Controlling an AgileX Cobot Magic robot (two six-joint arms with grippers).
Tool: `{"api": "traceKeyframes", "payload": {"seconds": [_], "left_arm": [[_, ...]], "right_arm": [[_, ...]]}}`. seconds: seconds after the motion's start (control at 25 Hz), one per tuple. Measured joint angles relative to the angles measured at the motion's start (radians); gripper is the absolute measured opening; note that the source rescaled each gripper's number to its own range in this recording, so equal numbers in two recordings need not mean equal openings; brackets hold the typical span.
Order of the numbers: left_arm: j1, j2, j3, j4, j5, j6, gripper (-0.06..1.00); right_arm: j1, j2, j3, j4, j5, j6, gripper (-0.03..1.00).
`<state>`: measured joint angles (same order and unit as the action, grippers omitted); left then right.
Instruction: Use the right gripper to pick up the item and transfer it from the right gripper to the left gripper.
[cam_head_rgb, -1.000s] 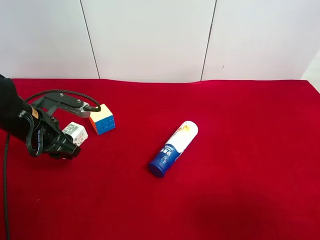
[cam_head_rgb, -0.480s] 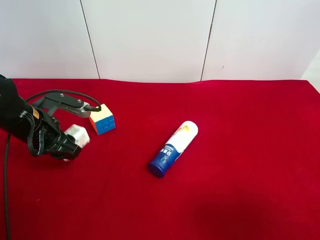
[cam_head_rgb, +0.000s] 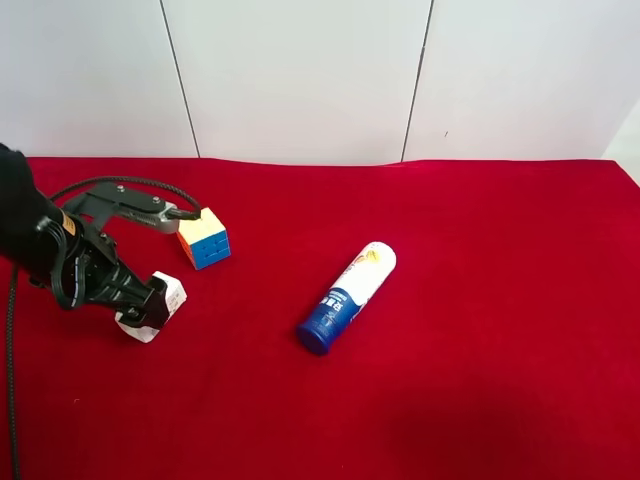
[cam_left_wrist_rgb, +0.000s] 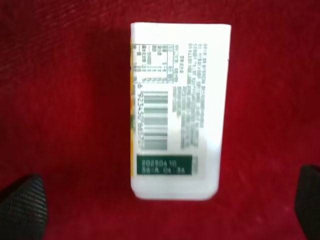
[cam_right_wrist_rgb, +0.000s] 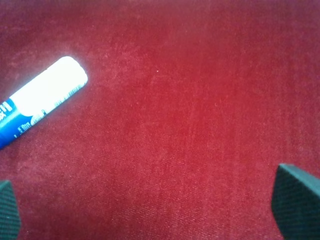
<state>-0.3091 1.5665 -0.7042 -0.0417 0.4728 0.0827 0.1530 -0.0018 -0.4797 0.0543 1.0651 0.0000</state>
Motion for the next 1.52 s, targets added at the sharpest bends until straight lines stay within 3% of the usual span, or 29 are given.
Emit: {"api": "traceKeyframes", "payload": {"seconds": [0.32,0.52,0.92,1.52], "left_arm": [[0.000,-0.230,-0.192,0.000,0.451,-0.025,1.00],[0.000,-0.472,-0.213,0.000,0.594,-0.076,1.00],[0.000,-0.993,-0.190,0.000,0.668,-0.083,1.00],[0.000,-1.501,0.155,-0.003,0.671,-0.067,1.00]], "right_arm": [[0.000,0.000,0.000,0.000,0.000,0.000,1.00],[0.000,0.000,0.000,0.000,0.000,0.000,1.00],[0.000,0.000,0.000,0.000,0.000,0.000,1.00],[0.000,0.000,0.000,0.000,0.000,0.000,1.00]]}}
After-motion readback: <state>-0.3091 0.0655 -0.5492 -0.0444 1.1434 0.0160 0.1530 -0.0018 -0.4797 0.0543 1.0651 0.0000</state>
